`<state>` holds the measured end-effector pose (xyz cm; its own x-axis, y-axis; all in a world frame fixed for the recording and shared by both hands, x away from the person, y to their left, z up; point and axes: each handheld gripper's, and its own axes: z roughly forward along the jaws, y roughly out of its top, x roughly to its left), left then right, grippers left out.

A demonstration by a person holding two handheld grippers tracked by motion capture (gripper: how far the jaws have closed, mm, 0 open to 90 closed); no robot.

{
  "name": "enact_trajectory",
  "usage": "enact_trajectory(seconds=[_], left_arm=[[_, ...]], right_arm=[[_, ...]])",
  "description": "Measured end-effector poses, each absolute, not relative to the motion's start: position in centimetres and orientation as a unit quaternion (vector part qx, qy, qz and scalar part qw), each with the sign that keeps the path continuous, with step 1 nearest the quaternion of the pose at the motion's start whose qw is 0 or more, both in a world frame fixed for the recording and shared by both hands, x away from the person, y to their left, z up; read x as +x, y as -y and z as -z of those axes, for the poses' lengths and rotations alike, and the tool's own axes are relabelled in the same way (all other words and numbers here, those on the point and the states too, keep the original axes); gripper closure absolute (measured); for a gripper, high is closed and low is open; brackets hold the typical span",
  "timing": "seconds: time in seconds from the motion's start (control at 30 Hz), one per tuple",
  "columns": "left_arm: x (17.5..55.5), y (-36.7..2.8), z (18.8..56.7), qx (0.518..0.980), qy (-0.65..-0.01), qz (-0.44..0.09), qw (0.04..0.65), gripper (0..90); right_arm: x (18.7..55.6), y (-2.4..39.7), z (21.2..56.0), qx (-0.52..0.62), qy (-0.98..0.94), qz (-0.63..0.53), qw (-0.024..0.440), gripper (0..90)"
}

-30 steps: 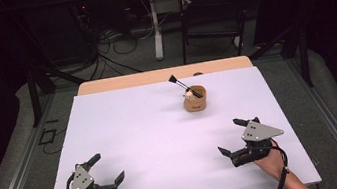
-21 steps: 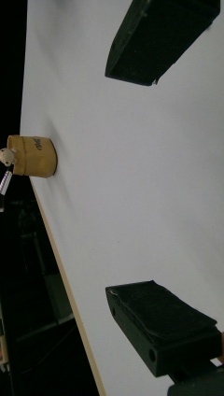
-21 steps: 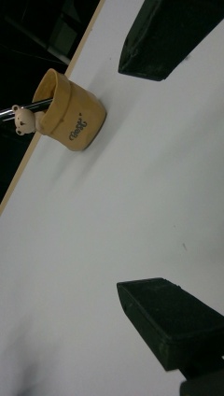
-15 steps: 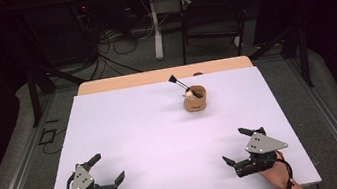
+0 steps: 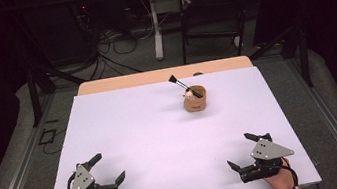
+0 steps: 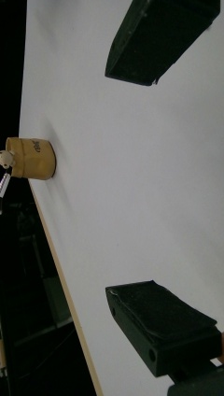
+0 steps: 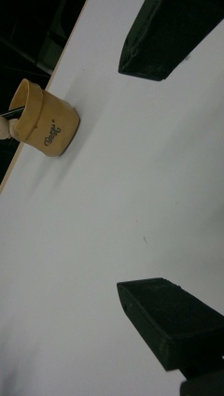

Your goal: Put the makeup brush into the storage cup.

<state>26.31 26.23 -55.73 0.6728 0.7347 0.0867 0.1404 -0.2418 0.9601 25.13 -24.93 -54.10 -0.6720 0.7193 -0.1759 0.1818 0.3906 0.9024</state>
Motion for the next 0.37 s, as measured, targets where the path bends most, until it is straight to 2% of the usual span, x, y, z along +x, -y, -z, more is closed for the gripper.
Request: enact_trajectory(seconds=[0.37], left_arm=[[26.5, -26.11, 55.8, 0.741, -0.299, -0.274, 0.535, 0.0]], right_arm=[[25.46, 25.16, 53.99, 0.286, -0.781, -0.474, 0.289, 0.0]])
